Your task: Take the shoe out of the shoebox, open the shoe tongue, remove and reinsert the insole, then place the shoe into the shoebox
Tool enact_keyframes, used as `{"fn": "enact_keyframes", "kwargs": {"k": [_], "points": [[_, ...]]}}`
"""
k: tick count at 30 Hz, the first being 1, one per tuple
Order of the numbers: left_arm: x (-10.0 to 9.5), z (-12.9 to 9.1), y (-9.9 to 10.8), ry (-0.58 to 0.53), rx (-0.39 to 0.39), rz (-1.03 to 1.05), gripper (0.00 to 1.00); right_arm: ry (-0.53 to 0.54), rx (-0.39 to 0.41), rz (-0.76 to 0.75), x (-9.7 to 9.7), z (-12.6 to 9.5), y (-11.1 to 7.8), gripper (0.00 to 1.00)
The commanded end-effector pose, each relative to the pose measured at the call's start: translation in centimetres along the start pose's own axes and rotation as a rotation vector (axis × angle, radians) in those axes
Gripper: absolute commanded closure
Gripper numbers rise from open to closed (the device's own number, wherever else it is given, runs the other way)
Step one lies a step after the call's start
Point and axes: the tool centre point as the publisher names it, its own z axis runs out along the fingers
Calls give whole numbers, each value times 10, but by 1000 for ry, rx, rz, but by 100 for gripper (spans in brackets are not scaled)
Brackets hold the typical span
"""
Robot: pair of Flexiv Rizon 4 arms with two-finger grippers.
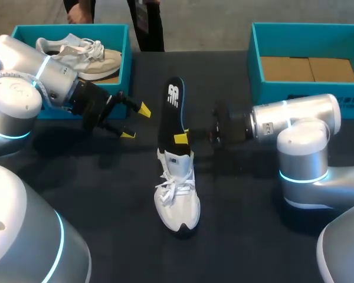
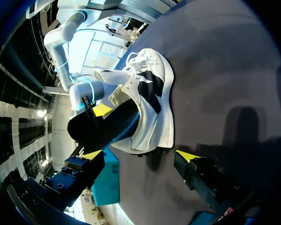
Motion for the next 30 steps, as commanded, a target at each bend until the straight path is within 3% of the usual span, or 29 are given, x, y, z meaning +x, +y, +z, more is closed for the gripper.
{"fn": "enact_keyframes", "kwargs": {"k": [1,10,11,13,30], "points": [[0,1,-1,1,-3,1,0,-3,15,-2,-2,5,9,71],[0,1,-1,1,-3,1,0,-17,7,-6,-4,6,16,76],[0,1,-1,1,-3,1,0,-18,5,-6,-4,6,16,79],[0,1,-1,1,-3,1,0,-18,4,-7,-4,6,17,100],[0,1,-1,1,-3,1,0,0,54,4,-2,10,11,100]]}}
